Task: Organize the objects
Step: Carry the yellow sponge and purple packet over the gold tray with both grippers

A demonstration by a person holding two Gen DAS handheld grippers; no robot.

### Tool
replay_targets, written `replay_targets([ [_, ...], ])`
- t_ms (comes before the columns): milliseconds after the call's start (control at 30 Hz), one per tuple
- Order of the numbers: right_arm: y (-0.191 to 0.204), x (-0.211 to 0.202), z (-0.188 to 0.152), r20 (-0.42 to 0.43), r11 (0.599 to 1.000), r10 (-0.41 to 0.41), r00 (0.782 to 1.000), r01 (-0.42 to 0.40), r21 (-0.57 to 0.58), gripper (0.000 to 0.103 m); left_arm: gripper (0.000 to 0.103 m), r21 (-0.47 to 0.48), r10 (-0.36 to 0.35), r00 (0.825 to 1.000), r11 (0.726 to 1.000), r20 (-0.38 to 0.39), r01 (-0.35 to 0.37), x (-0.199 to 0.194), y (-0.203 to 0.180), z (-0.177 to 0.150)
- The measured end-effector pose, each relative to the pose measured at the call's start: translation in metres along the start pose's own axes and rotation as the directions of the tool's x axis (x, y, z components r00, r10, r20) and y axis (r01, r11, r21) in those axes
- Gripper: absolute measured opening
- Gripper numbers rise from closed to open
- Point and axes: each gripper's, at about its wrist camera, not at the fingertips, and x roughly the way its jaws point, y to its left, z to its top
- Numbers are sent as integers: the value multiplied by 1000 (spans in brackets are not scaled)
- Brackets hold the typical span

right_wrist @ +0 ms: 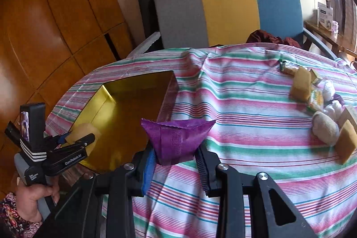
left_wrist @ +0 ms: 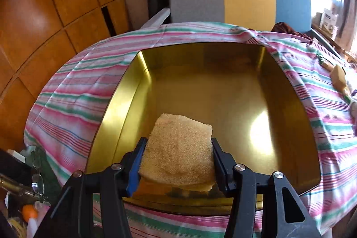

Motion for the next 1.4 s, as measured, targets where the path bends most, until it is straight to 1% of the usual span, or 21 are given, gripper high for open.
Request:
replay_targets([
  [100,18,9,0,-13,999,38,999,-39,-12,34,55,-5,26,1000,1000,-8,-26,7,11,-4],
  [300,51,29,1,-48,994,91,995,-93,-49,34,55,-34,41,999,999,-26,-42,19,32,-11],
  [467,68,45,0,-78,992,111,991,-116,-58,34,56,-50,49,998,997,-42,-51,28,44,-13],
  [633,83,57,-3,-104,990,108,989,-117,-80,34,57,-67,44,998,997,-43,-46,32,51,-16],
  [667,84,59,-4,-109,990,108,988,-117,-80,34,59,-71,44,998,996,-42,-47,32,52,-16],
  [700,84,61,-4,-113,990,109,988,-118,-79,34,62,-76,44,998,996,-44,-47,32,53,-17],
  [767,86,66,-5,-122,990,105,987,-116,-83,34,67,-99,25,999,995,-37,-28,28,58,-18],
  [800,87,68,-6,-125,990,104,987,-115,-85,34,72,-114,15,1000,993,-27,-18,25,60,-19],
  [833,88,69,-7,-129,990,105,986,-116,-85,34,74,-131,7,1000,991,-17,-10,22,63,-19],
  [867,89,71,-7,-136,989,107,985,-119,-85,34,76,-149,-15,1000,989,-5,14,18,67,-19],
  [933,91,76,-8,-148,989,106,983,-120,-88,34,78,-197,-65,998,978,19,68,9,76,-20],
  [967,93,79,-9,-153,989,106,983,-120,-91,34,82,-220,-88,995,971,36,94,4,81,-22],
  [1000,93,80,-10,-158,988,107,982,-123,-94,34,88,-242,-96,994,964,53,106,-1,86,-23],
  [1100,99,91,-12,-185,986,112,976,-132,-98,34,91,-303,-103,988,944,112,133,-19,101,-28],
  [1167,104,97,-12,-200,985,120,972,-143,-102,34,92,-326,-84,988,937,130,123,-27,108,-31],
  [1267,114,105,-11,-219,980,133,967,-161,-116,34,92,-346,-4,989,937,148,55,-40,115,-39],
  [1333,122,111,-10,-233,976,146,962,-178,-125,34,92,-368,33,987,929,156,27,-46,120,-43],
  [1400,132,119,-10,-262,971,159,952,-199,-133,34,93,-392,46,986,920,158,20,-49,126,-47],
])
